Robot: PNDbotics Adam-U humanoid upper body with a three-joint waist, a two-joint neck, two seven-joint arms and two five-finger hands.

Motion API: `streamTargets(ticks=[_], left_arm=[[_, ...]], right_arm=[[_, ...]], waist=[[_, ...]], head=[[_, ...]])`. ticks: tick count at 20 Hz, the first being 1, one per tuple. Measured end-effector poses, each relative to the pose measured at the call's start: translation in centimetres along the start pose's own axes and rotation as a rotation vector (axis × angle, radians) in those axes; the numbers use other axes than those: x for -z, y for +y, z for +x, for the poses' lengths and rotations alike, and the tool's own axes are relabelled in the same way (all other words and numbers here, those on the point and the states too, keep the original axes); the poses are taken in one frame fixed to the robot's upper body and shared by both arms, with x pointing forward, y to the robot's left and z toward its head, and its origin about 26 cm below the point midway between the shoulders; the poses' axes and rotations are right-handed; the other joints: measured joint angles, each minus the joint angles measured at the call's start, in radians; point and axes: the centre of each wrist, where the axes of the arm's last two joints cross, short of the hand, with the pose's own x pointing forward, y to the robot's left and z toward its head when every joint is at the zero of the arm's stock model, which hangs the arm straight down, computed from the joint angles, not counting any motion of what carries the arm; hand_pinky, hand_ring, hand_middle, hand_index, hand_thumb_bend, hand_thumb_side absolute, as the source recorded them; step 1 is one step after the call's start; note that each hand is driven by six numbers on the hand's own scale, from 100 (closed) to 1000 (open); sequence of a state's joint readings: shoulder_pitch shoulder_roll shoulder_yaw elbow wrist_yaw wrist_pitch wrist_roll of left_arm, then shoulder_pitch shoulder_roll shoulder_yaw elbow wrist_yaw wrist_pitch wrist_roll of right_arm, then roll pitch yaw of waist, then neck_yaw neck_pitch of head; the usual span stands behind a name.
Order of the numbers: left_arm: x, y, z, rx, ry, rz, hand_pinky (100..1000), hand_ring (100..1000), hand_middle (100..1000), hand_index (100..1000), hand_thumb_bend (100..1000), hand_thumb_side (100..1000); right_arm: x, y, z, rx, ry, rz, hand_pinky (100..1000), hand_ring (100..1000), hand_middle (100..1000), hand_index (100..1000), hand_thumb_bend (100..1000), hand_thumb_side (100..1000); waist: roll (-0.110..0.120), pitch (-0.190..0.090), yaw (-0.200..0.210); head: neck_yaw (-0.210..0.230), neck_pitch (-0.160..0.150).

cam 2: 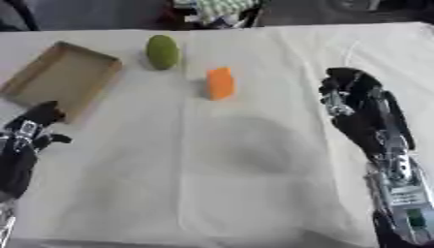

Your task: Pick up objects on the table and place them in the box.

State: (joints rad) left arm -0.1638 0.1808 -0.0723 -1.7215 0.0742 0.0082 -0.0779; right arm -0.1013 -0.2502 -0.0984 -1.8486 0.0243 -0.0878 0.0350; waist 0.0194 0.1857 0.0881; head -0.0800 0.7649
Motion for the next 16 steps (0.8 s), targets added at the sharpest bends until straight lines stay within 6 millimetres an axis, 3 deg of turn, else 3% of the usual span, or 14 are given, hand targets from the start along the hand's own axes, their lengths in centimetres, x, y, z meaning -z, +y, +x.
streamTargets(ticks=[5,16], left_arm=[[1.4,1.2,1.9,0.077,-0.053,-0.029,598,853,876,726,100,643],[6.1,3.7,9.3,0.47,-0.198,-0.246,666,888,902,792,100,550]], right_arm=[[0.0,0.0,0.0,0.0,0.0,0.0,594,656,604,737,100,404],[0.0,0.0,0.0,0.0,0.003,0.002,593,655,604,737,100,407]], waist=[[0.004,-0.001,-0.001],[0.012,-0.01,-0.024]], head=[[0.0,0.0],[0.0,0.0]])
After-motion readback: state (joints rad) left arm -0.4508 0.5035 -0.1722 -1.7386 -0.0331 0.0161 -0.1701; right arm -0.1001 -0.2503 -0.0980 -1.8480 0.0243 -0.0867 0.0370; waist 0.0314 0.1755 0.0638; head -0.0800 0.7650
